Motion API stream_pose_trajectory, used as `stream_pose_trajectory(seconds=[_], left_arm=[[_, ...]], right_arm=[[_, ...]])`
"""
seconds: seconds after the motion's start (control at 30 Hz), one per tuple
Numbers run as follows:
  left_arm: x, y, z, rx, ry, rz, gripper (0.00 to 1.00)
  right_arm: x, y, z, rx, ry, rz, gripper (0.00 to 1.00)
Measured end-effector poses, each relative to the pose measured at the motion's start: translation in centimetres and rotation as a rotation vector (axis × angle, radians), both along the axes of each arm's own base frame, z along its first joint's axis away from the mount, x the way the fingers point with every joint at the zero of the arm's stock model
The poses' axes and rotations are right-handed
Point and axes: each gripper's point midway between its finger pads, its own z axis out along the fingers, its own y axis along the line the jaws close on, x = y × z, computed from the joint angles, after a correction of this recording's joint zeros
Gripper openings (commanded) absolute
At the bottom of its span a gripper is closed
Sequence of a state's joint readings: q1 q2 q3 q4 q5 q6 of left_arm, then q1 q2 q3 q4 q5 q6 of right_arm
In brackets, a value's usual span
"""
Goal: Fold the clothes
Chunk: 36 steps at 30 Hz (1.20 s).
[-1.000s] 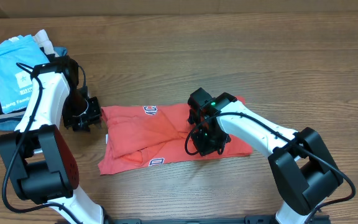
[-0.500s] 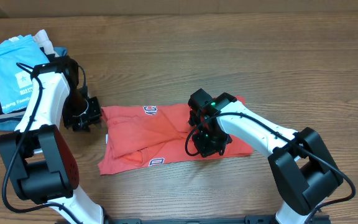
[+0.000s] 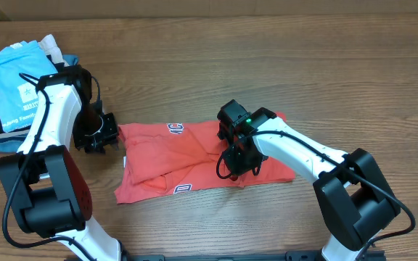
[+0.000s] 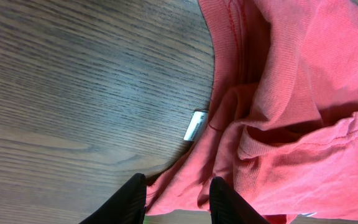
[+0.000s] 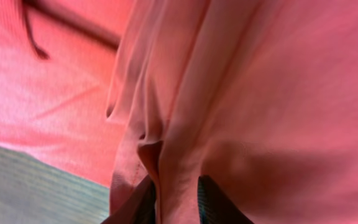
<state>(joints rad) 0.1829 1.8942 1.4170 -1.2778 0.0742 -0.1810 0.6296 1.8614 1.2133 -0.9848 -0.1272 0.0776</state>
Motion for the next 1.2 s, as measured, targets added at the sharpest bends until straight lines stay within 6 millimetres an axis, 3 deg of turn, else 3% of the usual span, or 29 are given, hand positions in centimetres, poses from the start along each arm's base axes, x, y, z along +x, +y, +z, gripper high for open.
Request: stream_pose_trajectory(seconds=[0.23, 0.37, 0.53, 0.63, 1.2], left_arm=[[0.0, 0.0, 0.0, 0.000, 0.000, 0.000, 0.37], [0.0, 0.0, 0.0, 0.000, 0.001, 0.000, 0.37], [0.0, 0.0, 0.0, 0.000, 0.001, 0.000, 0.37], [0.0, 0.0, 0.0, 0.000, 0.001, 0.000, 0.37], [0.0, 0.0, 0.0, 0.000, 0.000, 0.000, 0.37]], right_arm=[[4.3, 1.4, 1.9, 0.018, -0.168, -0.007, 0.26], [5.4, 1.7, 2.1, 0.027, -0.215, -0.014, 0.28], [6.0, 2.0, 2.3, 0.037, -0.239, -0.016, 0.30], [6.5, 2.3, 2.4, 0.049, -0.260, -0.017, 0.36], [7.4, 2.0, 1.4, 0.022, -0.301, -0.026, 0.36]])
